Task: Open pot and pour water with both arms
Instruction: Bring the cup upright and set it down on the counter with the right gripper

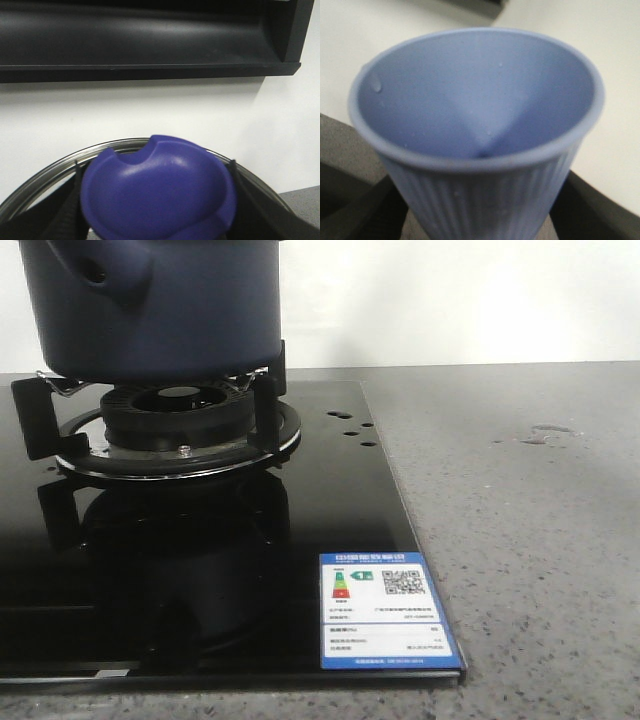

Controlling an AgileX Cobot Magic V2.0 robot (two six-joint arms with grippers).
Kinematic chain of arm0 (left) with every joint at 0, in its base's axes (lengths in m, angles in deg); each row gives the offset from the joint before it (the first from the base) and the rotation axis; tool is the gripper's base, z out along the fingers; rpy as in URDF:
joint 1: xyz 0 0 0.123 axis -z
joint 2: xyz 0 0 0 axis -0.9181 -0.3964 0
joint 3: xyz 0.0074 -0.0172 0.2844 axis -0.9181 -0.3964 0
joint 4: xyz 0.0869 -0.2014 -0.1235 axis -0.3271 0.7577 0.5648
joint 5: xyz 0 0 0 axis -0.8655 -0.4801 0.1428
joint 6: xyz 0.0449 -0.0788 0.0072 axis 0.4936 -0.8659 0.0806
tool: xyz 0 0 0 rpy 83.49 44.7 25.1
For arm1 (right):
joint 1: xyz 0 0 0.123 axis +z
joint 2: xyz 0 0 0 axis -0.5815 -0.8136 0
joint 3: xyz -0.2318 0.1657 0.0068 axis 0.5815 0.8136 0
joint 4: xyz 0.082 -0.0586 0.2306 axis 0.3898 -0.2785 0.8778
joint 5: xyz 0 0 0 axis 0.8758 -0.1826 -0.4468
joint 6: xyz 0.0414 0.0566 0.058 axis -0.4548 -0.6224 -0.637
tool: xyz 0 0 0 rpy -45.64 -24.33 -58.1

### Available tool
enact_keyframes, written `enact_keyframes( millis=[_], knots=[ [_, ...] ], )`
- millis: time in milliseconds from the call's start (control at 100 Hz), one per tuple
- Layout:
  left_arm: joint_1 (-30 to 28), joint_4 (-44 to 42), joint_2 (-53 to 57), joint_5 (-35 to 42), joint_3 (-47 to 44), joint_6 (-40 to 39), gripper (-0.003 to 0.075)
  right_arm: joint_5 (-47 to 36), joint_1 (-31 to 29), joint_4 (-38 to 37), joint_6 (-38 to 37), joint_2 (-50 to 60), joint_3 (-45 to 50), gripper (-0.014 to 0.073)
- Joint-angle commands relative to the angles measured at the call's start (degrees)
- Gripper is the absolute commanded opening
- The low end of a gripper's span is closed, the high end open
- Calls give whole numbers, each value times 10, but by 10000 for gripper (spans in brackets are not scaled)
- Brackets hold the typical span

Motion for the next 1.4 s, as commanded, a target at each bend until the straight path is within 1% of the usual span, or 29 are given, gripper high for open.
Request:
enact_keyframes(
  millis=[0, 160, 370, 500, 600, 730, 890, 1030, 1390],
  knots=[
    [-2, -2, 9, 63, 21, -2, 360, -91, -52, -3, -22, 32, 31, 348],
    [-2, -2, 9, 63, 21, -2, 360, -187, -125, 6, -22, 40, 125, 348],
    [-2, -2, 9, 63, 21, -2, 360, -288, -180, 6, -15, 16, 211, 348],
    [-2, -2, 9, 63, 21, -2, 360, -334, -189, 6, -8, -19, 230, 348],
    [-2, -2, 9, 63, 21, -2, 360, -367, -189, 6, 22, -53, 230, 348],
    [-2, -2, 9, 63, 21, -2, 360, -403, -189, 42, 60, -90, 230, 347],
    [-2, -2, 9, 63, 21, -2, 360, -435, -189, 75, 96, -129, 230, 347],
    [-2, -2, 9, 63, 21, -2, 360, -440, -189, 86, 115, -147, 230, 347],
    [-2, -2, 9, 63, 21, -2, 360, -431, -189, 86, 115, -151, 230, 348]
  ],
)
